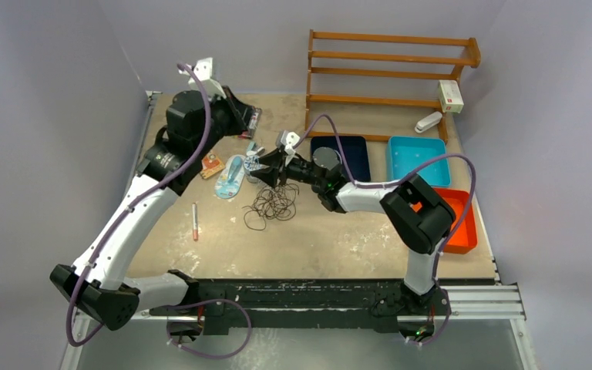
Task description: Untangle the cables
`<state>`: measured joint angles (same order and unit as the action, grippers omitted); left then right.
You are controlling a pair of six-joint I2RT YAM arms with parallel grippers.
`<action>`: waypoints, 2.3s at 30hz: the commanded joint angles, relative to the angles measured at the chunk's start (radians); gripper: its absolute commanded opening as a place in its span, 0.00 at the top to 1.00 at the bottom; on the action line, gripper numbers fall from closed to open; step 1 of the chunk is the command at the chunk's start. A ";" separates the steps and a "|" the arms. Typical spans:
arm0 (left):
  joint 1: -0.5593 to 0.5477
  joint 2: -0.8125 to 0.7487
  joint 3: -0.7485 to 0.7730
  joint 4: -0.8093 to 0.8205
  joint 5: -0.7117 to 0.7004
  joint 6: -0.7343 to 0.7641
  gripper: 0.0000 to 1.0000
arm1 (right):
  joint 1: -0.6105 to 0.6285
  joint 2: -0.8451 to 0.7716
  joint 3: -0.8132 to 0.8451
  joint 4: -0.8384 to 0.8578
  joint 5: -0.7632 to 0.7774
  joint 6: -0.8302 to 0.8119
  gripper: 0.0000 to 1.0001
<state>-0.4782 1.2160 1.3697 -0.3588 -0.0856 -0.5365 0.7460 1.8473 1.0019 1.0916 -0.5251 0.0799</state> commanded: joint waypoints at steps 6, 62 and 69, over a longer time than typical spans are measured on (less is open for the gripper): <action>0.004 0.032 0.296 -0.014 -0.028 0.032 1.00 | 0.050 0.097 0.013 0.093 -0.016 0.032 0.61; 0.025 0.083 0.671 0.024 -0.246 0.228 1.00 | 0.079 -0.323 -0.250 -0.156 0.115 -0.103 0.41; 0.026 0.066 0.657 0.027 -0.252 0.234 1.00 | 0.076 -0.223 -0.172 -0.172 0.124 -0.043 0.41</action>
<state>-0.4583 1.3159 2.0239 -0.3950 -0.3477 -0.2962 0.8242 1.5860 0.7746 0.9192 -0.4271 0.0120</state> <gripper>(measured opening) 0.009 0.593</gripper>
